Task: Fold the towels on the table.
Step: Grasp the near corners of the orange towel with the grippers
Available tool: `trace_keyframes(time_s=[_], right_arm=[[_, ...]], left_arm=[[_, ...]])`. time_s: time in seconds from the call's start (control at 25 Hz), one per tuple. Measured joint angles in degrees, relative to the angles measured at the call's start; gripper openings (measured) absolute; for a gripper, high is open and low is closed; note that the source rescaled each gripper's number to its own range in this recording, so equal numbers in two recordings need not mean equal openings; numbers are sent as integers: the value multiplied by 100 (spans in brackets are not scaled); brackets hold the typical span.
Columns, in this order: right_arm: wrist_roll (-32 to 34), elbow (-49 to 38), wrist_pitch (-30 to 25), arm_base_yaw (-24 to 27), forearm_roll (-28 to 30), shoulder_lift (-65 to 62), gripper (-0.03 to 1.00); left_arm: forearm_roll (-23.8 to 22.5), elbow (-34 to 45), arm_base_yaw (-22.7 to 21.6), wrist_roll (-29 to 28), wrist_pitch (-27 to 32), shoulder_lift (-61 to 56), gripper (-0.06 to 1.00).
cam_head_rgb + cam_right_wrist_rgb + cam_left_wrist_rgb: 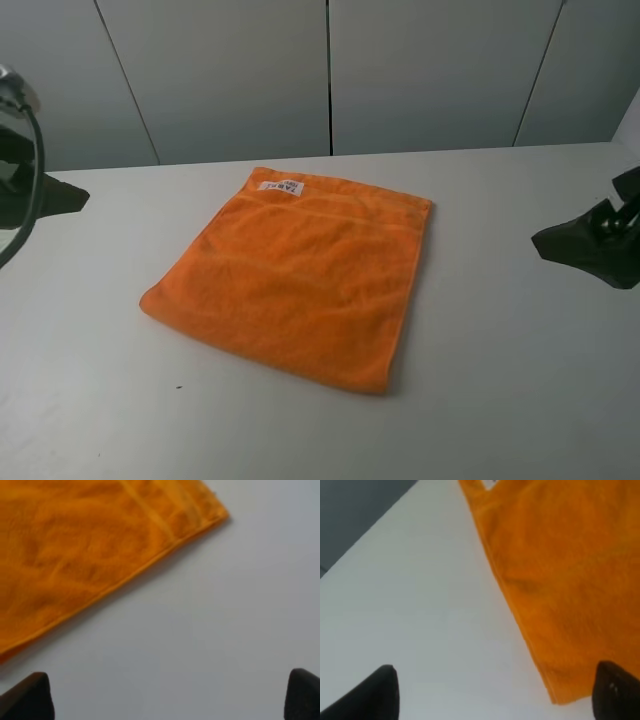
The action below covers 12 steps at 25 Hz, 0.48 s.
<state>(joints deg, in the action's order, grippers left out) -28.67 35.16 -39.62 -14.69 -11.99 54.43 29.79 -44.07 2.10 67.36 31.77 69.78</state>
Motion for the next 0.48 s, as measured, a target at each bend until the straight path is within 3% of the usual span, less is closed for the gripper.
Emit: trace_keyframes(time_s=[0.12, 0.32, 0.48], right_arm=[[-376, 447, -129, -421, -5, 877, 100], [-895, 915, -368, -1129, 352, 2116, 100], [-1068, 1020, -380, -1603, 507, 2879, 100]], left_arm=[[-381, -284, 470, 394, -10, 627, 99], [-1706, -664, 1171, 461, 94, 1532, 99], [-2466, -797, 1524, 473, 172, 2031, 99]])
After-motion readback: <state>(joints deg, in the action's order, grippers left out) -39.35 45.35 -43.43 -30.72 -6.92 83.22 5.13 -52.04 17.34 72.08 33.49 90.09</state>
